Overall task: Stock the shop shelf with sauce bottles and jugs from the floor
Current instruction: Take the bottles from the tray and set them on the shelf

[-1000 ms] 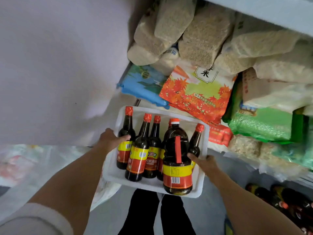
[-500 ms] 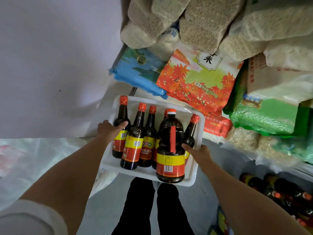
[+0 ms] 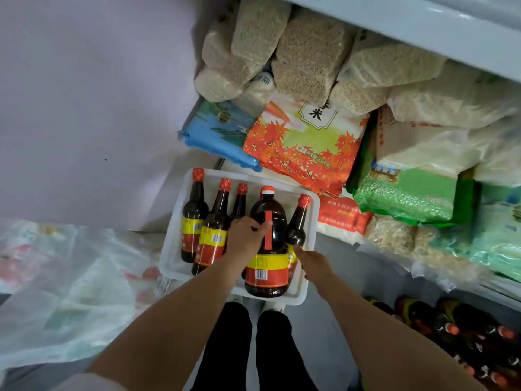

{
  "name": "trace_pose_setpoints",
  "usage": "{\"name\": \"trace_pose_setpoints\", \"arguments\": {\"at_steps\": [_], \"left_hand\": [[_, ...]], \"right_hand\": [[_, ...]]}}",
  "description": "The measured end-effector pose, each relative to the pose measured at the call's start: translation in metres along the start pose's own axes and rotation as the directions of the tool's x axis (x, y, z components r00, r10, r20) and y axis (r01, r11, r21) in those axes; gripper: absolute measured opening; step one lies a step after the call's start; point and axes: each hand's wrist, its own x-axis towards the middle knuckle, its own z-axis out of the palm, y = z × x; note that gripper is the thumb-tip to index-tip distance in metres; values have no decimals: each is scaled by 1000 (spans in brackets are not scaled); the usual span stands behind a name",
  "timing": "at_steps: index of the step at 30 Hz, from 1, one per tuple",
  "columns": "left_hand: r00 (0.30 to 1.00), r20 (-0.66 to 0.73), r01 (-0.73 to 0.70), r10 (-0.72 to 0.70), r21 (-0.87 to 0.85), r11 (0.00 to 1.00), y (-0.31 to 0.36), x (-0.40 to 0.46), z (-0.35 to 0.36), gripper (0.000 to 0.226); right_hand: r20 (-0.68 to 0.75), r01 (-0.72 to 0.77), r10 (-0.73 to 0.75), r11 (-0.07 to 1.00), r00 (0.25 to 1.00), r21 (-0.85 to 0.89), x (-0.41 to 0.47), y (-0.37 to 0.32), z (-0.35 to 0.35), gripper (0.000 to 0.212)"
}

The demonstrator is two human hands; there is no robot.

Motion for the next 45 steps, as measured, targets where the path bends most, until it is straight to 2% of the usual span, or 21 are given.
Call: {"name": "trace_pose_setpoints", "arguments": {"at_steps": [5, 9, 11, 12, 13, 15, 16, 19, 21, 23, 25, 28, 32, 35, 38, 42, 45], "left_hand": [[988, 44, 145, -145, -1, 989, 14, 4, 34, 48], [960, 72, 276, -269, -129, 952, 17, 2, 35, 52], [958, 81, 285, -276, -143, 948, 11, 1, 34, 58], [961, 52, 277, -273, -201, 940, 11, -1, 32, 58], [968, 9, 246, -249, -186, 951, 8, -2, 31, 56], [960, 4, 271, -280, -266, 925, 5, -6, 31, 42], [965, 60, 261, -254, -229, 938, 7, -12, 30, 44], [977, 132, 204, -168, -341, 918, 6, -25, 17, 45], [982, 155, 164, -112, -382, 910, 7, -28, 4, 57], [983, 167, 135, -73, -398, 908, 16, -33, -12, 72], [980, 191, 125, -45, -426, 896, 29, -39, -26, 75], [988, 153, 98, -23, -505, 857, 53, -51, -46, 63], [996, 83, 67, -24, -568, 820, 80, -61, -72, 64], [999, 6, -32, 44, -589, 808, 98, -75, -92, 49], [993, -68, -114, 91, -591, 798, 111, -92, -117, 39], [979, -172, -189, 108, -573, 797, 117, -113, -150, 50], [956, -250, -274, 155, -567, 777, 126, -137, -179, 44]], "right_hand": [[54, -68, 65, 997, 996, 47, 1, 14, 8, 50], [122, -69, 61, 996, 991, 61, -5, 17, 10, 53], [149, -64, 51, 994, 987, 85, -6, 19, 8, 51], [160, -57, 43, 994, 986, 90, -6, 19, 5, 51], [159, -43, 26, 994, 987, 99, -8, 19, 3, 52], [163, -15, -5, 993, 987, 120, -8, 20, -4, 54], [169, -15, -8, 991, 986, 136, -10, 19, -8, 54], [201, -28, -16, 976, 980, 216, -18, 14, -17, 54], [208, -21, -31, 970, 978, 241, -25, 8, -23, 55], [233, 7, -71, 964, 970, 265, -37, 0, -30, 47], [297, 23, -117, 953, 948, 302, -51, -10, -37, 48], [403, 36, -166, 950, 900, 311, -69, -23, -45, 67], [475, 56, -253, 919, 843, 390, -86, -44, -50, 67], [524, 91, -300, 918, 797, 387, -99, -64, -50, 79], [533, 162, -355, 913, 768, 374, -116, -84, -48, 85], [512, 297, -449, 887, 732, 352, -148, -111, -39, 76], [471, 417, -519, 855, 713, 309, -172, -138, -29, 86]]}}
